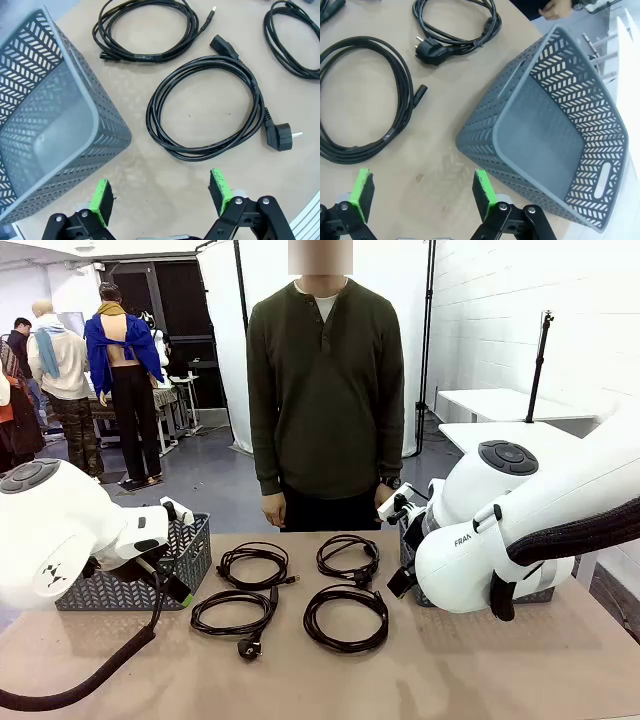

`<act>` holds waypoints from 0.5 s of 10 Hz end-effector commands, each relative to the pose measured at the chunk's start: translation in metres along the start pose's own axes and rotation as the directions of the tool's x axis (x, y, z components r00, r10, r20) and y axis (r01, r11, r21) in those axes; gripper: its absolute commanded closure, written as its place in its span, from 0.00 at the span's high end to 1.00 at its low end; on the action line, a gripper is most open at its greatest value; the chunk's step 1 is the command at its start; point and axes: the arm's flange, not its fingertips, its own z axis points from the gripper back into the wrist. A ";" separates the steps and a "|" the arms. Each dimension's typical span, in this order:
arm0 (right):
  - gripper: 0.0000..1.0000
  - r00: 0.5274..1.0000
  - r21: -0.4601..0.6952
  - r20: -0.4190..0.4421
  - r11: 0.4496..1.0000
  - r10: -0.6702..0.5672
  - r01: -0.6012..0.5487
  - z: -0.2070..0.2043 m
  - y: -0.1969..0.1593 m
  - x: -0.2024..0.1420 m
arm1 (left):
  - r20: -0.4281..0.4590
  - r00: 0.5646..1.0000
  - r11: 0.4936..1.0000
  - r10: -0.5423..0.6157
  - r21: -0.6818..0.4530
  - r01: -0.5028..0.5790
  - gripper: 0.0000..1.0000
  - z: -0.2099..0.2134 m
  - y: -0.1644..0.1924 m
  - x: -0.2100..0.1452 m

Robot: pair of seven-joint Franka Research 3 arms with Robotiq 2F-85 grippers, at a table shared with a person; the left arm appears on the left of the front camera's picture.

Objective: Organize the cables according to human instructions.
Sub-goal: Pick up a bundle of cables and place it in the basket indicated by the human.

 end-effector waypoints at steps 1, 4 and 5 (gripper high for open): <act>1.00 1.000 0.000 0.000 1.000 0.000 0.000 0.000 0.000 0.000 | 0.000 1.000 1.000 0.000 0.000 0.000 1.00 0.000 0.000 0.000; 1.00 1.000 0.000 0.000 1.000 0.000 0.000 0.000 0.000 0.000 | 0.000 1.000 1.000 0.000 0.000 0.000 1.00 0.000 0.000 0.000; 1.00 1.000 0.000 0.000 1.000 0.000 0.000 0.000 0.000 0.000 | 0.000 1.000 1.000 0.000 0.000 0.000 1.00 0.000 0.000 0.000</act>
